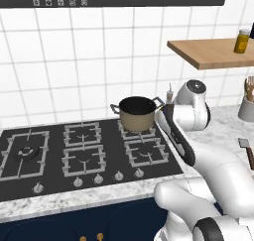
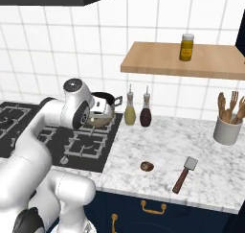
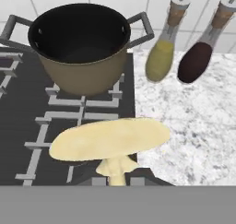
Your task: Put the mushroom and mushroom in the pot. Retrieve the spatula and lightly stir the vegetables in the pot.
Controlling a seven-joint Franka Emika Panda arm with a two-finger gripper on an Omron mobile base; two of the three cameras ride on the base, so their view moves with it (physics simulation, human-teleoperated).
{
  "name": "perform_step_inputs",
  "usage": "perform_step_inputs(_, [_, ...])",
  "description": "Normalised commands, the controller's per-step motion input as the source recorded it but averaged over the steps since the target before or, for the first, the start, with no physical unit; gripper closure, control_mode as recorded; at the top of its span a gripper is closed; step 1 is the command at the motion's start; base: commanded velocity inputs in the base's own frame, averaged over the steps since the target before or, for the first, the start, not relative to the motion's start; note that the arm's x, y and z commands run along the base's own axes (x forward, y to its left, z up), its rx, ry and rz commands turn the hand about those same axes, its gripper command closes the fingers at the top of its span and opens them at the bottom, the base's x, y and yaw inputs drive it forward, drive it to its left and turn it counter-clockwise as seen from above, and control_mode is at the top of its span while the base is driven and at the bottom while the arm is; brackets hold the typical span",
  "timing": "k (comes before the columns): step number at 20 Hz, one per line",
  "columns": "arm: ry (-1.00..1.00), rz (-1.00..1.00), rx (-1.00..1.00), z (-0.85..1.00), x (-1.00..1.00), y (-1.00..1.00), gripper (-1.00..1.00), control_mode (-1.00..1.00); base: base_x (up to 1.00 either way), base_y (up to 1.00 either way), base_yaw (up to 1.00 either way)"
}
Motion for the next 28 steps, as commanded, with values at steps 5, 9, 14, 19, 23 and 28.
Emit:
perform_step_inputs(5, [0.0,0.0,0.0,0.34,0.64,0.32,1.0,-1.0,0.0,0.0,0.0])
perform_step_inputs(9, [0.0,0.0,0.0,-0.05,0.73,0.26,1.0,-1.0,0.0,0.0,0.0])
perform_step_inputs(14, [0.0,0.0,0.0,-0.2,0.66,0.13,1.0,-1.0,0.0,0.0,0.0])
perform_step_inputs(19, [0.0,0.0,0.0,-0.44,0.55,0.12,1.0,-1.0,0.0,0.0,0.0])
perform_step_inputs(23, [0.0,0.0,0.0,-0.41,0.51,0.11,1.0,-1.0,0.0,0.0,0.0])
perform_step_inputs(28, [0.0,0.0,0.0,-0.1,0.52,0.07,1.0,-1.0,0.0,0.0,0.0])
